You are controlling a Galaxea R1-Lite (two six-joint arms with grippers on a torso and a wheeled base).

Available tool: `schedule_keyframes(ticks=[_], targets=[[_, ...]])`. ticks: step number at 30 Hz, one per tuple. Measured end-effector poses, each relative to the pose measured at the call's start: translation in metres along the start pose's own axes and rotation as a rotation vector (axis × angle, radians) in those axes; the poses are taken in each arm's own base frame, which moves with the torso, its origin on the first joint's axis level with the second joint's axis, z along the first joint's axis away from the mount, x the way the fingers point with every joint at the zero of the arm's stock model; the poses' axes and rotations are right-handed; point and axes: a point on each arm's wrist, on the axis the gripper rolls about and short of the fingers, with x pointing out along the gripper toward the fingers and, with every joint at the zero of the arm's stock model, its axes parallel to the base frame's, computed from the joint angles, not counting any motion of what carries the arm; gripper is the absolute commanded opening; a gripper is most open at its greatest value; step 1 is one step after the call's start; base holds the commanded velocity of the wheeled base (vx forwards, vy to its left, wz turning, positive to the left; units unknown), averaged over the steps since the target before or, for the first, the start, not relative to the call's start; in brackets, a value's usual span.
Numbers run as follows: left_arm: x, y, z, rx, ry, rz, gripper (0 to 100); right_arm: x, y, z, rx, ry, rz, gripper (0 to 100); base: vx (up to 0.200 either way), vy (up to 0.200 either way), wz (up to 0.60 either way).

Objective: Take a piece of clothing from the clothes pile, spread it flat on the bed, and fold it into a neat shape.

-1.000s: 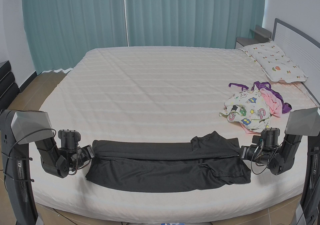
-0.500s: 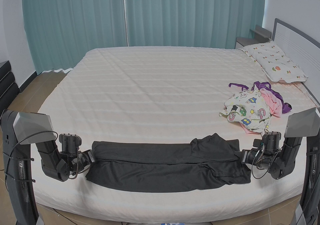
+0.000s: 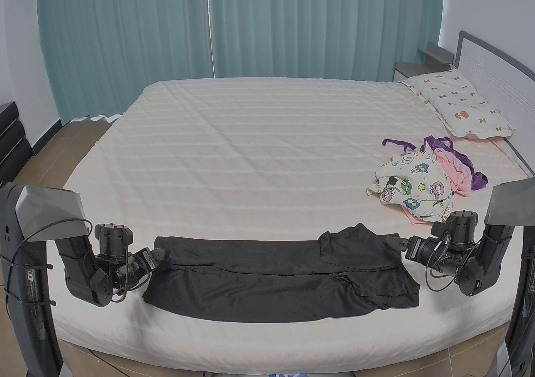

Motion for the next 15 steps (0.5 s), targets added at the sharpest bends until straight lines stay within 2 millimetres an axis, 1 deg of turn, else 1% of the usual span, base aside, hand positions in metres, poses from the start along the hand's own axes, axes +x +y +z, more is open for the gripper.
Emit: schedule_keyframes(ticks=[3, 5, 9, 12, 15], targets=[[-0.012, -0.005, 0.007, -0.116, -0.014, -0.028, 100, 0.001, 0.013, 0.004, 0.053, 0.013, 0.030, 100, 0.000, 0.000, 0.00], [-0.018, -0.007, 0.009, -0.153, -0.013, -0.041, 100, 0.004, 0.019, 0.005, 0.086, 0.030, 0.039, 100, 0.000, 0.000, 0.00], [-0.033, -0.011, 0.002, -0.268, 0.036, -0.074, 100, 0.015, 0.034, 0.007, 0.132, 0.069, 0.074, 100, 0.000, 0.000, 0.00], [-0.040, -0.015, -0.004, -0.299, 0.077, -0.097, 100, 0.023, 0.039, 0.007, 0.144, 0.090, 0.097, 100, 0.000, 0.000, 0.00], [-0.044, -0.018, -0.007, -0.324, 0.118, -0.132, 100, 0.032, 0.039, 0.009, 0.141, 0.085, 0.113, 100, 0.000, 0.000, 0.00]])
